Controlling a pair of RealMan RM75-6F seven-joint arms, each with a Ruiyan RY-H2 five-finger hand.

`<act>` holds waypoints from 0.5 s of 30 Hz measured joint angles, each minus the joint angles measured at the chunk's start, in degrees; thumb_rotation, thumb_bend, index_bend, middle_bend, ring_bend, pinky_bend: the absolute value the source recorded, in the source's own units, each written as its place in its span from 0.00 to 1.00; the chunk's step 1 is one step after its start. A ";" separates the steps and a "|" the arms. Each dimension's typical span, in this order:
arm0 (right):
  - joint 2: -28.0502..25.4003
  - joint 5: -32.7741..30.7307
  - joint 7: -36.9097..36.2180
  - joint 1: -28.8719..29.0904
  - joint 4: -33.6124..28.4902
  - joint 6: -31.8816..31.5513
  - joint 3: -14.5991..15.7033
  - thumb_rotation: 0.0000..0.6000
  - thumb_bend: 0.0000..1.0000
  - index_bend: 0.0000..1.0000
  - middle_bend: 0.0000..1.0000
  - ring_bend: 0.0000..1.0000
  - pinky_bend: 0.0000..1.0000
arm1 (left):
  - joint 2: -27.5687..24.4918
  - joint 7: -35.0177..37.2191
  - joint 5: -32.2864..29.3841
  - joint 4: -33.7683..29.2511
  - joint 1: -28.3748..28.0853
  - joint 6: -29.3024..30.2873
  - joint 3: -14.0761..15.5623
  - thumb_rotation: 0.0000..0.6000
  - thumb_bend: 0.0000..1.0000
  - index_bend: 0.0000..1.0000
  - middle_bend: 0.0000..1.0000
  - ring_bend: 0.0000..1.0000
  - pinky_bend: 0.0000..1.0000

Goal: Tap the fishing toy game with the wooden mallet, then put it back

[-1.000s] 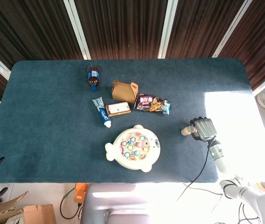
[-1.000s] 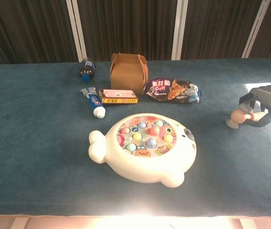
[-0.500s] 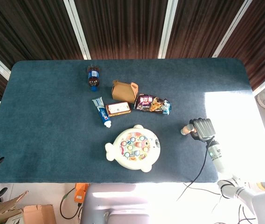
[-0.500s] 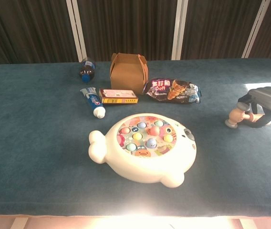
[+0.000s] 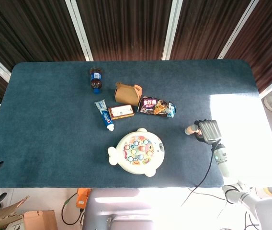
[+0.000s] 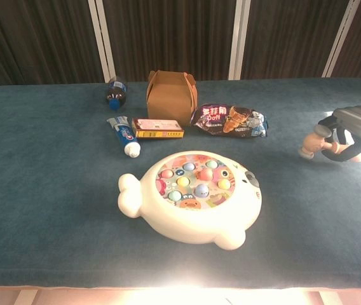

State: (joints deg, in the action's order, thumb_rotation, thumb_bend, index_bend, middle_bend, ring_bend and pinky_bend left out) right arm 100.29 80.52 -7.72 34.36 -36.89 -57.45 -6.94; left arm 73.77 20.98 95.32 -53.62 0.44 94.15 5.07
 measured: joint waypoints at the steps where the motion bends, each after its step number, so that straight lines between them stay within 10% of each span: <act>1: -0.26 0.04 -0.01 -0.03 -0.22 -0.28 -0.07 1.00 0.46 1.00 0.66 0.54 0.65 | 0.00 0.04 0.02 0.03 0.01 0.00 0.03 1.00 0.13 0.00 0.00 0.00 0.07; 15: -6.42 1.14 3.88 0.74 -11.78 -2.39 -0.83 1.00 0.48 1.00 0.66 0.54 0.65 | -0.03 -0.03 0.06 0.02 0.11 0.25 -0.02 1.00 0.14 0.00 0.00 0.00 0.07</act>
State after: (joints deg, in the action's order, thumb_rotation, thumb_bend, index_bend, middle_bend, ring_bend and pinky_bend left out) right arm 93.87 81.65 -3.84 35.09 -48.68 -59.84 -7.77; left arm 73.74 20.95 95.38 -53.60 0.55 94.40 5.05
